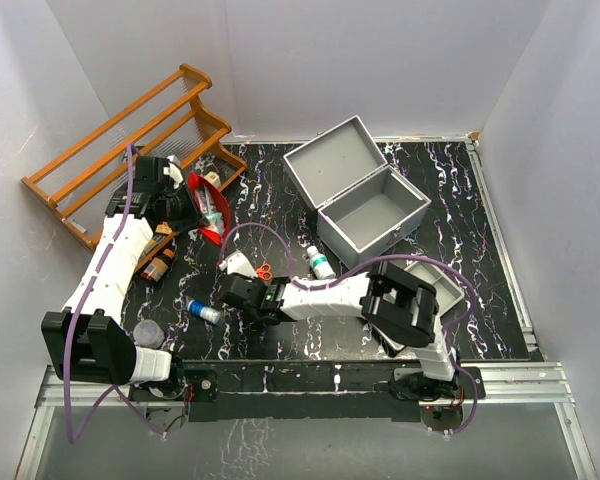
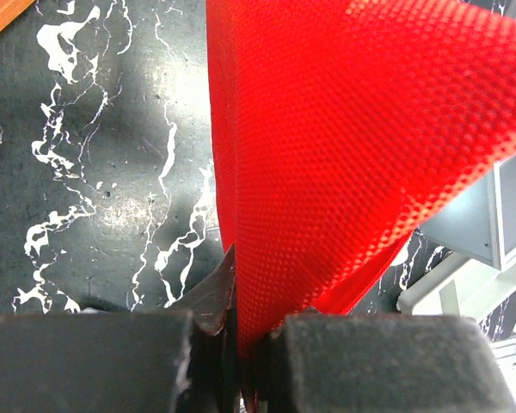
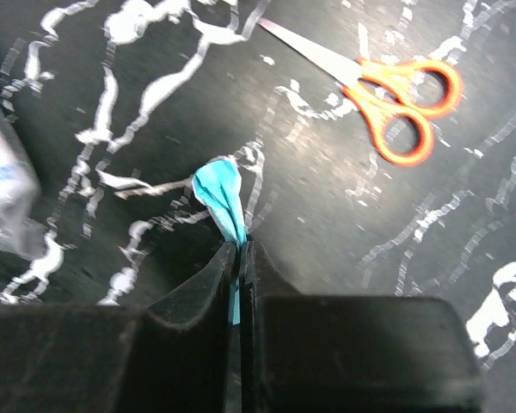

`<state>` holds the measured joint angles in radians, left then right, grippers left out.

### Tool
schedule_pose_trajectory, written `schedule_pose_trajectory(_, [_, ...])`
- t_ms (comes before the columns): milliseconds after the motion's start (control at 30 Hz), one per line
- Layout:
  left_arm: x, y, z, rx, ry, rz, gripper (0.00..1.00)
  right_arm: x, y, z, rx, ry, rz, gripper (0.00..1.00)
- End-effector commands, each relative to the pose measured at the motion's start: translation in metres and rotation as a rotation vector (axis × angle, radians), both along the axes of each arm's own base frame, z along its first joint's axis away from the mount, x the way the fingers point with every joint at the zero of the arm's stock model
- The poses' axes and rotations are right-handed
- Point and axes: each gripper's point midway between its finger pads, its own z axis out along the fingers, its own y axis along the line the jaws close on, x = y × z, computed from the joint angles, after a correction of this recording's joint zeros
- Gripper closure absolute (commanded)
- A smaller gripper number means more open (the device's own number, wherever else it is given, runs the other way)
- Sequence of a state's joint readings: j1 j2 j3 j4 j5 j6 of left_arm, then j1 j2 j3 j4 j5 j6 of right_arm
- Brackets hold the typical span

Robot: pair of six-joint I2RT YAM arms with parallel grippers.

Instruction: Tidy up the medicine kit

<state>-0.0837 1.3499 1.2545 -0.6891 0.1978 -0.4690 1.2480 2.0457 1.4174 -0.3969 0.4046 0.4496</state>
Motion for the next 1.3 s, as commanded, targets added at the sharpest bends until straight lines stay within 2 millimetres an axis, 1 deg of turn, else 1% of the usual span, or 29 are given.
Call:
schedule_pose_trajectory(0, [-0.006, -0.008, 0.008, -0.046, -0.028, -0.051, 1.00, 0.018, -0.019, 0.048, 0.085, -0.112, -0.102, 1.00])
schedule_pose_trajectory(133, [-0.012, -0.017, 0.002, -0.088, -0.009, -0.091, 1.00, 0.027, -0.037, 0.079, 0.194, -0.181, -0.223, 1.00])
schedule_pose_trajectory(167, [-0.013, -0.019, -0.001, -0.098, -0.005, -0.099, 1.00, 0.029, -0.040, 0.086, 0.232, -0.194, -0.252, 1.00])
schedule_pose_trajectory(233, [-0.015, -0.025, -0.006, -0.127, 0.007, -0.118, 1.00, 0.030, -0.046, 0.107, 0.301, -0.214, -0.286, 1.00])
schedule_pose_trajectory(400, [-0.023, -0.040, -0.019, -0.217, 0.042, -0.150, 1.00, 0.038, -0.060, 0.146, 0.428, -0.244, -0.375, 1.00])
schedule_pose_trajectory(467, [-0.027, -0.046, -0.025, -0.263, 0.060, -0.154, 1.00, 0.042, -0.059, 0.164, 0.494, -0.243, -0.393, 1.00])
schedule_pose_trajectory(567, [-0.032, -0.052, -0.033, -0.314, 0.082, -0.142, 1.00, 0.052, -0.053, 0.197, 0.606, -0.246, -0.420, 1.00])
schedule_pose_trajectory(633, [-0.034, -0.056, -0.035, -0.344, 0.083, -0.138, 1.00, 0.060, -0.044, 0.213, 0.662, -0.244, -0.427, 1.00])
schedule_pose_trajectory(700, [-0.037, -0.062, -0.034, -0.383, 0.076, -0.141, 1.00, 0.068, -0.033, 0.225, 0.689, -0.252, -0.429, 1.00])
schedule_pose_trajectory(733, [-0.039, -0.065, -0.033, -0.405, 0.072, -0.152, 1.00, 0.072, -0.026, 0.224, 0.686, -0.251, -0.421, 1.00])
schedule_pose_trajectory(800, [-0.044, -0.071, -0.033, -0.437, 0.078, -0.168, 1.00, 0.077, -0.015, 0.230, 0.695, -0.250, -0.407, 1.00])
schedule_pose_trajectory(933, [-0.054, -0.074, -0.039, -0.444, 0.090, -0.179, 1.00, 0.083, -0.002, 0.233, 0.712, -0.245, -0.396, 1.00])
schedule_pose_trajectory(1133, [-0.061, -0.078, -0.041, -0.453, 0.095, -0.227, 1.00, 0.086, 0.007, 0.224, 0.699, -0.217, -0.371, 1.00])
schedule_pose_trajectory(1233, [-0.065, -0.078, -0.044, -0.444, 0.109, -0.251, 1.00, 0.089, 0.005, 0.220, 0.687, -0.214, -0.375, 1.00])
schedule_pose_trajectory(1267, [-0.067, -0.078, -0.045, -0.444, 0.114, -0.258, 1.00, 0.091, 0.008, 0.206, 0.658, -0.207, -0.377, 1.00])
